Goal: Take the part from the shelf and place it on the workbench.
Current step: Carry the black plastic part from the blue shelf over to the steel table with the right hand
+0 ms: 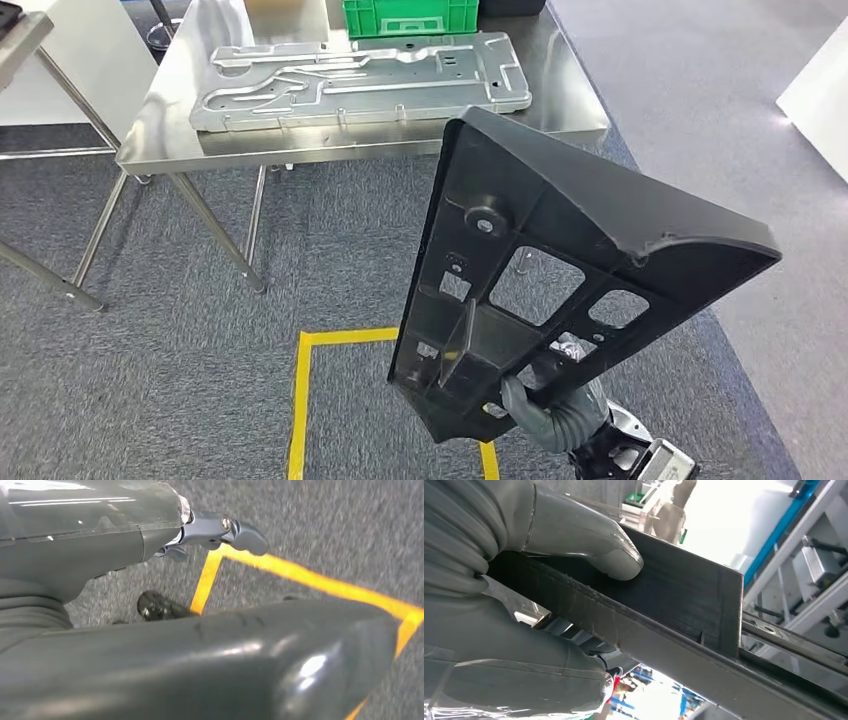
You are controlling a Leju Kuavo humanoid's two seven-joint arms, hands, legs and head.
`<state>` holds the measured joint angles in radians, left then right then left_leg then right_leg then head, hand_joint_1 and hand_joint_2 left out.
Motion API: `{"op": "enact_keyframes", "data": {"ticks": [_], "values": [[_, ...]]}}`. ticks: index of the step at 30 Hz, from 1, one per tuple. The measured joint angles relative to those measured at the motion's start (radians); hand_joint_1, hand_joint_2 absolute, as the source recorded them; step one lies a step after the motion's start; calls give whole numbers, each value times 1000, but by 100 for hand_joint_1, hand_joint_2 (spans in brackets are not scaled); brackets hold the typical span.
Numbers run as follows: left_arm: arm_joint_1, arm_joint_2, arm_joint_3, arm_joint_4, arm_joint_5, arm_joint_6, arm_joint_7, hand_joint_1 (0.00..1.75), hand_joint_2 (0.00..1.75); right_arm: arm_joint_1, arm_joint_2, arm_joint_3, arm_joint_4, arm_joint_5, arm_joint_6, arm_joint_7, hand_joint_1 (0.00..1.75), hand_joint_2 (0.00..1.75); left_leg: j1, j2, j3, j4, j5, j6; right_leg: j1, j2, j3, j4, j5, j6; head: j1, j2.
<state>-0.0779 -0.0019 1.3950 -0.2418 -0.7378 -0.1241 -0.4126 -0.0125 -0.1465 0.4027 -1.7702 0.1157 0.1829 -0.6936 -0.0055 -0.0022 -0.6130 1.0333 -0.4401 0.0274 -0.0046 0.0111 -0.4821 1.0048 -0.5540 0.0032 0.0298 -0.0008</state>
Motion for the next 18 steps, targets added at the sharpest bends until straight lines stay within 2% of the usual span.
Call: {"op": "enact_keyframes", "data": {"ticks": [2,3,5,6,7,8,10,11,12,13,15,17,18], "values": [[0,-1,1,0,3,1,0,0,0,-3,0,-2,2,-1,0,0,168,175,7,0,19,-22,-3,8,1,-3,-4,23,-15,11,1,0],[-1,-2,1,0,4,1,0,0,0,-4,0,-4,4,-1,0,-1,168,175,11,0,31,-31,-5,11,1,-4,-26,67,-33,15,2,0],[-1,-3,1,0,5,0,0,0,0,-3,0,-7,10,3,-2,-1,168,175,10,0,47,-37,-16,17,-4,-5,-111,200,-75,23,2,0],[-1,-4,1,0,5,-2,-1,0,0,-1,0,-8,12,9,-5,-1,168,175,10,-3,54,-36,-22,17,-7,-5,-154,255,-83,27,2,0],[0,-4,1,0,5,-4,-2,0,0,2,0,-8,15,21,-10,0,168,175,11,-8,64,-36,-30,16,-10,-5,-182,278,-70,30,2,0],[1,-5,2,0,5,-5,-2,0,0,5,0,-9,17,35,-16,0,168,175,12,-14,75,-36,-38,13,-14,-5,-192,264,-36,33,2,0],[2,-7,2,0,5,-7,-3,0,0,8,0,-9,20,64,-27,0,168,175,14,-29,98,-36,-55,5,-20,9,-163,148,64,35,3,0],[0,-8,2,0,5,-7,-3,0,0,10,0,-9,22,73,-29,0,168,175,14,-38,104,-34,-63,0,-22,22,-142,89,97,33,2,0],[-1,-8,2,0,5,-7,-3,0,0,10,-1,-9,23,78,-29,0,168,175,14,-46,107,-32,-68,-6,-22,33,-126,48,112,31,1,0],[-3,-8,2,0,6,-7,-3,0,0,11,-1,-9,24,80,-29,0,168,175,15,-52,106,-32,-72,-12,-20,40,-119,30,110,26,1,0],[-2,-9,3,0,8,-6,-2,0,0,9,-1,-9,24,79,-25,0,168,175,17,-62,107,-35,-76,-24,-17,33,-113,19,99,15,0,0],[0,-10,3,0,12,-6,-1,0,0,4,0,-9,23,73,-20,0,168,175,19,-48,103,-14,-90,-35,-20,25,-99,7,95,0,-2,0],[-1,-11,4,0,13,-6,-1,0,0,2,1,-9,23,69,-19,-1,168,175,19,-35,84,27,-108,-40,-22,20,-90,2,92,-7,-3,0]]}}
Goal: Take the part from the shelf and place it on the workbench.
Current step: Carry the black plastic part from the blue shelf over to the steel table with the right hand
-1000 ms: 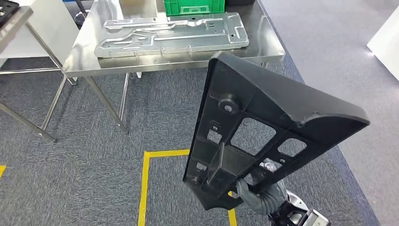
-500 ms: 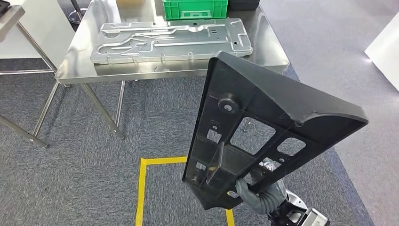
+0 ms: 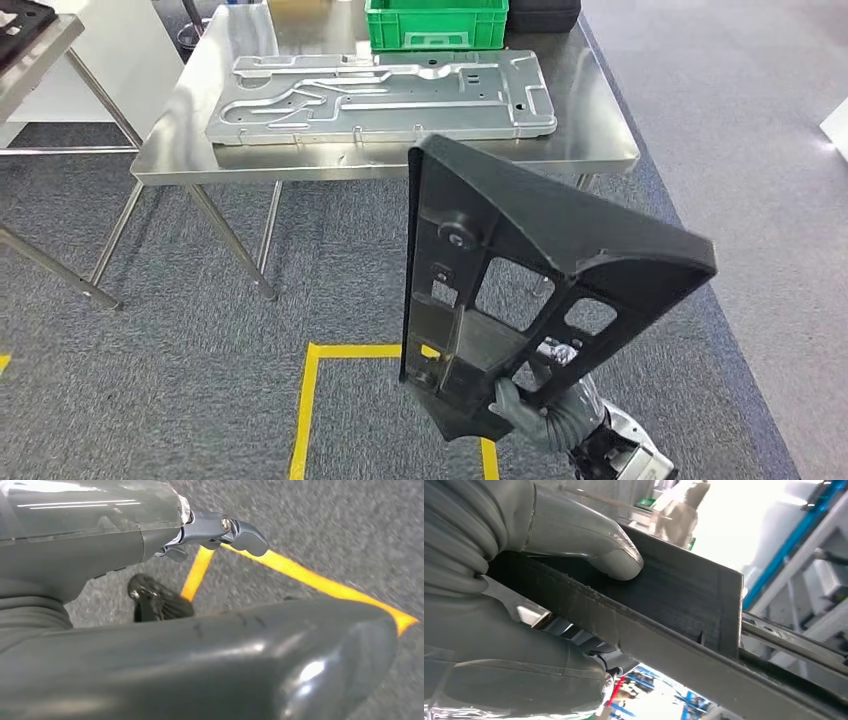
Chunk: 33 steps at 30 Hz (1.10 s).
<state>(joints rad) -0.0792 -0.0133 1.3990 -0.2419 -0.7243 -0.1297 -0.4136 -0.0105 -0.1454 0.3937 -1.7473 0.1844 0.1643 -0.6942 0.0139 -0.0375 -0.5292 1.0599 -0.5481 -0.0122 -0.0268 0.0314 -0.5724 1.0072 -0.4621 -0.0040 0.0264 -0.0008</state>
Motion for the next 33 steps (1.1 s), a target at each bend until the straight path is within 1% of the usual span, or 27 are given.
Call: {"op": "enact_keyframes", "data": {"ticks": [1,3,4,5,6,7,8,9,10,11,13,14,15,16,18,19,20,21,22,23,24,25,27,29,30,31,33], "values": [[-2,-1,1,0,1,0,0,0,0,-2,0,0,0,-3,1,0,168,175,1,14,-33,61,-23,-3,1,-5,7,-2,-5,-6,-1,0],[-3,-1,2,0,2,0,0,0,0,-3,1,0,0,-6,1,0,168,175,2,26,-118,196,-61,-9,5,-13,18,-2,-15,-12,-3,0],[-1,-2,3,0,2,0,0,0,0,-3,1,0,0,-8,2,0,168,175,3,28,-148,232,-59,-10,6,-14,24,-2,-20,-12,-3,0],[1,-2,3,0,2,0,0,0,0,-3,1,0,0,-10,2,0,168,175,3,29,-160,229,-36,-11,6,-15,31,-2,-26,-12,-3,0],[3,-3,3,0,3,0,0,0,0,-3,1,0,0,-12,2,0,168,175,3,29,-152,187,6,-10,6,-15,41,-2,-33,-10,-3,0],[4,-3,4,0,4,0,-1,0,0,-4,1,0,0,-13,2,0,168,175,3,30,-130,117,56,-7,6,-15,51,-2,-41,-7,-3,0],[4,-3,4,0,4,1,-1,0,0,-5,1,0,0,-15,2,0,168,175,1,30,-106,55,91,-4,7,-15,60,-2,-48,-3,-2,0],[3,-3,5,0,5,1,-2,0,0,-7,1,0,-1,-15,2,0,168,175,-2,30,-85,4,110,0,9,-15,65,-1,-54,2,-3,0],[3,-3,6,0,5,0,-3,0,0,-8,1,0,-1,-16,1,0,168,175,-5,30,-74,-22,113,5,10,-15,67,-1,-58,7,-2,0],[2,-3,6,0,6,0,-3,0,0,-10,1,0,-1,-16,1,0,168,175,-8,30,-71,-26,105,10,11,-15,66,-2,-60,12,-2,0],[2,-4,7,0,7,0,-5,0,0,-12,1,1,-1,-17,1,0,168,175,-6,30,-67,-35,102,21,11,-16,68,-3,-65,24,-2,0],[3,-4,8,0,8,0,-5,0,0,-14,1,1,-2,-17,1,0,168,175,-4,30,-63,-40,101,28,10,-18,65,7,-72,29,-1,0],[2,-5,9,0,8,0,-5,0,0,-17,1,1,-2,-17,2,0,168,175,-2,31,-58,-45,101,34,10,-19,51,37,-88,33,-1,0],[2,-5,10,0,8,1,-5,0,0,-19,1,1,-2,-17,2,0,168,175,-1,31,-53,-48,99,40,9,-21,23,89,-110,35,0,0],[0,-5,11,0,8,1,-5,0,0,-22,1,1,-1,-18,6,0,168,175,-3,32,-47,-48,92,47,9,-23,-62,226,-155,39,1,0],[-1,-5,11,0,8,1,-5,0,0,-23,1,1,-1,-18,7,0,168,175,-5,31,-43,-47,88,49,9,-23,-97,273,-159,40,0,0],[-1,-5,12,0,8,1,-4,0,0,-23,1,1,-1,-18,9,0,168,175,-5,31,-37,-47,83,49,9,-24,-116,285,-142,40,0,0],[0,-6,12,0,9,1,-3,0,0,-23,1,1,-1,-19,10,0,168,175,-6,30,-30,-46,78,48,9,-24,-114,257,-106,38,0,0],[0,-6,12,0,9,2,-3,0,0,-24,1,1,-1,-20,12,0,168,175,-6,29,-21,-45,71,46,10,-25,-94,195,-56,35,1,0],[0,-8,12,0,9,2,-2,0,0,-25,1,1,0,-22,13,0,168,175,-7,28,-13,-44,64,43,12,-26,-70,131,-19,30,1,0],[0,-9,12,0,9,2,-2,0,0,-26,1,1,-1,-23,13,0,168,175,-9,28,-7,-43,57,38,15,-27,-47,73,5,25,1,0],[-1,-10,12,0,8,3,-3,0,0,-26,1,1,-2,-25,12,0,168,175,-10,28,-4,-43,53,33,18,-27,-33,37,14,21,0,0],[-1,-12,12,0,8,3,-5,0,0,-25,1,2,-4,-29,4,0,168,175,-11,29,-2,-47,47,22,22,-25,-25,19,5,13,-1,0],[-2,-14,12,-1,8,4,-7,0,0,-22,0,2,-9,-34,-11,0,168,175,-11,30,3,-43,38,11,16,-24,-14,10,3,3,-3,0],[-2,-15,12,-2,6,5,-8,0,0,-20,-1,2,-13,-36,-19,0,168,175,-10,31,-4,-19,24,6,12,-24,-6,4,2,-3,-5,0],[-2,-15,12,-2,5,6,-9,0,0,-19,-1,3,-17,-39,-25,-1,168,175,-9,32,-24,26,3,1,10,-25,3,-1,0,-8,-7,0],[-1,-16,12,-2,2,10,-8,0,0,-19,-1,4,-20,-45,-33,-1,168,175,-5,32,-100,159,-46,-7,11,-26,11,-2,-8,-15,-10,0]]}}
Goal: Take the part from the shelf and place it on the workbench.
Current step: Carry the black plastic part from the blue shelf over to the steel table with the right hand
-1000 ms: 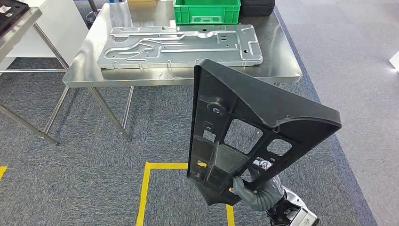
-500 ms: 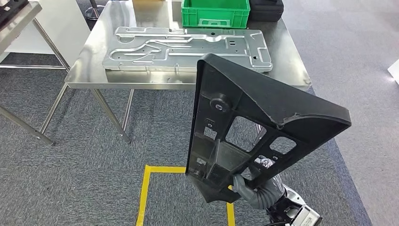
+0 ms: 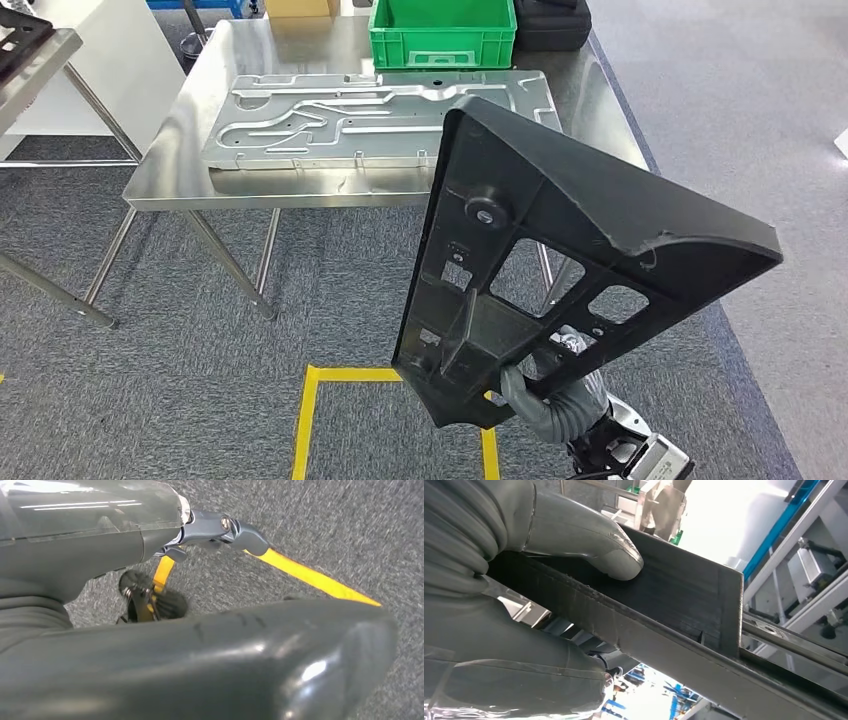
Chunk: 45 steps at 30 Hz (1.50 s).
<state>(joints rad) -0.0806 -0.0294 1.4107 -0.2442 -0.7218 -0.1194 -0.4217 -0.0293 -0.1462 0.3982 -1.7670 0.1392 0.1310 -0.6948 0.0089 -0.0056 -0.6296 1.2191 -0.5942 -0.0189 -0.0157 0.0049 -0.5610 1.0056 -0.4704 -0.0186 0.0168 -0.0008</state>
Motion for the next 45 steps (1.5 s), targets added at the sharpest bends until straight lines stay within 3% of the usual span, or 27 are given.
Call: {"op": "enact_keyframes", "data": {"ticks": [1,2,3,5,7,12,13,15,16,17,18,19,21,22,24,26,28,31,32,33,34,36,37,40,42,43,45], "values": [[1,0,0,0,0,2,1,0,0,0,0,0,0,-3,-2,0,168,175,2,0,-37,54,-11,-3,1,0,4,0,-5,-1,0,0],[3,0,0,0,0,3,2,0,0,0,0,1,0,-6,-4,0,168,175,3,0,-60,77,-2,-5,1,1,9,1,-10,-1,0,0],[3,0,0,0,-1,3,3,0,0,0,0,1,-1,-8,-5,0,168,175,4,0,-64,61,27,-6,1,2,16,1,-16,0,0,0],[3,2,0,-1,-1,5,5,0,0,-1,0,1,-3,-10,-7,0,168,175,5,0,-21,-66,117,-3,1,3,37,1,-30,6,0,0],[1,4,0,-1,-3,6,6,0,0,-5,0,1,-8,-12,-9,0,168,175,1,0,24,-169,161,5,4,3,49,2,-43,16,0,0],[1,8,0,-3,-11,4,6,0,0,-11,-2,2,-31,-31,-16,0,168,175,0,0,42,-201,151,35,2,3,46,20,-66,43,0,0],[0,8,0,-3,-11,4,7,0,0,-11,-2,3,-35,-32,-14,0,168,175,2,2,49,-206,149,41,2,2,27,58,-85,47,1,0],[0,9,0,-3,-11,5,7,0,0,-11,-2,4,-39,-30,-10,-1,168,175,1,6,59,-209,141,50,2,0,-50,191,-133,50,3,0],[0,9,0,-3,-11,6,7,0,0,-10,-2,5,-40,-27,-9,-1,168,175,0,7,64,-209,136,52,1,0,-94,255,-147,51,3,0],[0,9,0,-3,-11,6,7,0,0,-10,-2,5,-40,-24,-9,-1,168,175,-1,8,70,-209,130,53,1,0,-126,290,-143,51,3,0],[1,10,0,-3,-11,6,7,0,0,-9,-2,6,-40,-21,-9,-1,168,175,-1,8,78,-209,124,52,2,0,-138,287,-116,50,3,0],[1,10,0,-3,-11,6,7,0,0,-9,-3,6,-40,-18,-10,-1,168,175,-1,7,88,-209,117,51,2,0,-130,244,-73,46,3,0],[0,9,0,-3,-11,6,8,0,0,-10,-4,7,-40,-15,-11,-1,168,175,-4,7,105,-208,102,44,7,-3,-85,111,13,35,3,0],[0,9,0,-3,-11,5,8,0,0,-10,-4,7,-40,-14,-11,-1,168,175,-5,6,110,-207,95,39,10,-4,-66,62,33,29,3,0],[-1,8,0,-3,-11,5,9,0,0,-11,-4,7,-41,-11,-11,-1,168,175,-7,7,113,-208,86,28,15,-4,-53,29,30,21,1,0],[-2,8,0,-3,-11,5,10,0,0,-11,-5,7,-42,-8,-12,0,168,175,-7,9,120,-211,80,17,11,1,-47,18,26,13,0,0],[-4,9,0,-4,-10,5,9,0,0,-13,-5,8,-42,-5,-12,0,168,175,-6,10,103,-165,54,7,5,1,-33,8,22,2,-1,0],[-3,9,0,-4,-10,5,9,0,0,-14,-5,8,-41,-6,-12,0,168,175,0,9,-4,21,-13,-4,5,1,-16,5,8,-8,-2,0],[-2,9,0,-4,-10,5,9,0,0,-14,-5,8,-41,-7,-11,0,168,175,1,9,-36,61,-14,-5,6,2,-10,6,2,-9,-2,0],[0,9,0,-4,-9,5,9,0,0,-14,-5,8,-40,-7,-11,0,168,175,2,9,-51,67,6,-6,6,4,-2,6,-4,-8,-2,0],[1,9,0,-4,-9,5,9,0,0,-14,-5,8,-40,-8,-11,0,168,175,3,9,-47,33,44,-5,7,6,8,6,-11,-7,-2,0],[2,10,0,-5,-9,6,9,0,0,-14,-5,8,-40,-8,-12,0,168,175,1,9,-5,-93,132,4,7,7,27,6,-26,-2,-1,0],[2,11,0,-5,-9,6,9,0,0,-14,-5,8,-40,-8,-13,0,168,175,-2,8,15,-147,156,10,8,9,32,7,-32,2,-1,0],[2,14,-1,-6,-9,6,10,0,0,-16,-5,9,-40,-8,-18,1,168,175,-9,6,30,-197,156,23,9,10,31,5,-40,18,-1,0],[2,14,-1,-6,-9,6,10,0,0,-18,-5,10,-41,-8,-19,0,168,175,-3,6,43,-209,154,33,9,8,35,11,-49,29,1,0],[2,14,-1,-6,-9,6,10,0,0,-20,-5,11,-42,-8,-19,0,168,175,0,6,53,-217,153,38,9,6,25,37,-62,34,2,0],[1,14,-1,-6,-9,6,10,0,0,-21,-5,12,-42,-8,-21,0,168,175,2,6,70,-224,145,46,6,3,-37,150,-105,43,6,0]]}}
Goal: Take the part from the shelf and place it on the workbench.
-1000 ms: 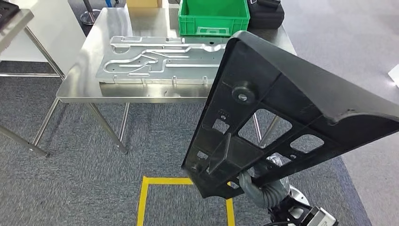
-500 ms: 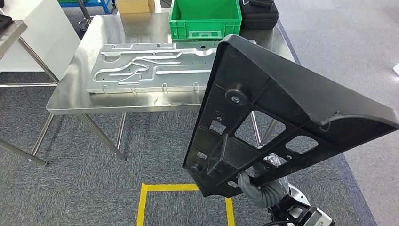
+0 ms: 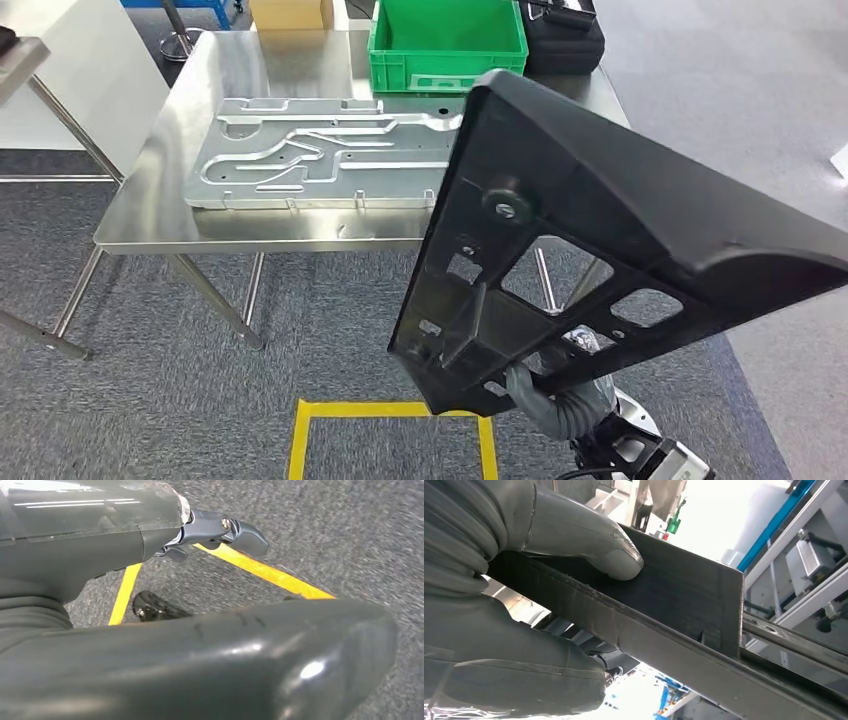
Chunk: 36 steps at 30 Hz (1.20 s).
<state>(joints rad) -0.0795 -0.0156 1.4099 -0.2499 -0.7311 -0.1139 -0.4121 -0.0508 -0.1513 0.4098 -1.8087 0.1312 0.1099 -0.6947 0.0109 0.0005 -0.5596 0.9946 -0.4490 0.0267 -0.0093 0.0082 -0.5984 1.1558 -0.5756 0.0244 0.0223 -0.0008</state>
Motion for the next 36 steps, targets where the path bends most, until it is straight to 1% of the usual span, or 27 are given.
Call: {"op": "enact_keyframes", "data": {"ticks": [1,2,3,4,6,7,8,9,12,13,14,16,17,18,19,20,21,22,23,25,28,30,32,33,34,35,36], "values": [[0,0,0,0,0,0,0,0,0,1,0,1,0,0,-1,0,168,175,0,0,5,0,-5,2,-2,0,-44,67,-20,3,0,0],[0,0,0,0,-1,-1,-1,0,0,3,0,2,1,0,-2,0,168,175,0,0,11,0,-11,2,-3,-1,-81,115,-25,5,0,0],[1,0,0,0,-1,-2,-1,0,0,4,0,3,1,0,-2,0,168,175,0,0,19,1,-18,1,-5,-2,-102,130,-9,7,0,0],[2,0,0,0,-1,-2,-1,0,0,5,-1,3,1,0,-3,0,168,175,0,-1,29,1,-25,0,-6,-3,-104,106,27,7,0,0],[3,0,0,0,-1,-3,-1,0,0,5,-3,4,1,1,-3,0,168,175,0,-2,51,1,-43,-7,-7,-7,-64,-14,118,3,1,0],[2,-1,0,0,-1,-3,-1,0,0,4,-4,5,1,1,-3,0,168,175,-2,-3,57,3,-52,-13,-5,-9,-41,-70,143,-1,1,0],[1,0,0,0,-1,-3,-1,0,0,4,-4,5,1,1,-3,0,168,175,-4,-3,60,3,-59,-18,-3,-10,-26,-106,151,-7,0,0],[0,0,0,0,-1,-2,-1,0,0,3,-5,6,1,0,-3,1,168,175,-5,-2,61,2,-63,-24,-1,-9,-21,-118,144,-14,-1,0],[-2,0,0,0,0,0,-1,0,0,2,-6,7,0,0,-3,1,168,175,-4,1,69,4,-78,-41,-1,-4,-10,-130,130,-33,-3,0],[-3,0,0,0,0,0,-1,0,0,1,-6,7,0,0,-3,0,168,175,-3,1,61,28,-90,-47,-3,-4,-2,-134,126,-39,-5,0],[-4,0,0,0,0,0,-1,0,0,0,-6,7,-1,0,-3,0,168,175,-1,1,40,75,-111,-52,-4,-5,6,-137,121,-45,-6,0],[-3,0,0,0,1,0,-1,0,0,-1,-6,9,0,-1,-2,0,168,175,-1,1,-43,218,-161,-57,-2,-6,19,-138,109,-52,-9,0],[-2,0,0,0,2,1,-1,0,0,-1,-6,10,1,-2,-1,0,168,175,0,1,-85,279,-173,-58,0,-5,27,-138,102,-54,-9,0],[-1,0,0,0,5,2,-1,0,0,-1,-6,11,2,-2,1,0,168,175,0,1,-113,308,-165,-57,2,-4,36,-138,95,-54,-9,0],[1,0,0,0,7,3,-1,0,0,-2,-6,12,2,-3,2,0,168,175,-1,1,-122,296,-135,-54,4,-3,46,-138,88,-55,-9,0],[1,0,0,0,8,3,-1,0,0,-4,-6,12,3,-4,3,0,168,175,-2,1,-113,245,-86,-48,6,-2,59,-138,79,-54,-9,0],[2,1,0,0,9,3,-1,0,0,-6,-6,12,3,-4,4,0,168,175,-5,0,-92,176,-36,-40,7,-2,71,-139,70,-53,-8,0],[2,2,0,0,10,4,-1,0,0,-9,-6,12,3,-5,5,0,168,175,-9,0,-70,114,0,-31,9,-1,81,-139,62,-50,-7,0],[1,3,0,0,11,4,-1,0,0,-13,-6,13,4,-6,7,0,168,175,-14,0,-50,66,17,-22,10,-1,88,-140,55,-46,-7,0],[0,5,0,0,13,4,-1,0,0,-17,-6,13,6,-6,9,0,168,175,-20,1,-33,31,11,-11,9,-1,94,-139,54,-34,-5,0],[1,4,0,0,14,3,-2,0,0,-19,-6,13,9,-4,7,0,168,175,-15,-2,-6,3,6,2,7,-3,88,-107,50,-20,-4,0],[2,4,0,0,14,1,-3,0,0,-20,-6,14,10,2,0,0,168,175,-11,-2,11,-8,2,9,4,-3,40,-18,10,-11,-3,0],[3,4,0,0,13,0,-3,0,0,-19,-6,14,15,15,-7,0,168,175,-10,-3,18,-8,-6,11,-1,-4,-43,97,-32,-1,-2,0],[3,4,0,0,12,0,-3,0,0,-18,-6,14,19,21,-10,0,168,175,-10,-3,23,-8,-11,11,-4,-4,-74,126,-32,2,-3,0],[4,4,0,0,11,0,-3,0,0,-18,-7,14,23,27,-13,0,168,175,-9,-3,30,-7,-17,9,-6,-4,-89,123,-10,5,-2,0],[4,4,0,0,11,0,-3,0,0,-18,-8,14,26,30,-16,1,168,175,-8,-4,40,-7,-24,6,-9,-5,-84,82,32,6,-2,0],[4,3,0,0,11,0,-3,0,0,-18,-8,14,29,33,-17,1,168,175,-8,-4,50,-7,-32,2,-11,-7,-65,17,85,5,-2,0]]}}
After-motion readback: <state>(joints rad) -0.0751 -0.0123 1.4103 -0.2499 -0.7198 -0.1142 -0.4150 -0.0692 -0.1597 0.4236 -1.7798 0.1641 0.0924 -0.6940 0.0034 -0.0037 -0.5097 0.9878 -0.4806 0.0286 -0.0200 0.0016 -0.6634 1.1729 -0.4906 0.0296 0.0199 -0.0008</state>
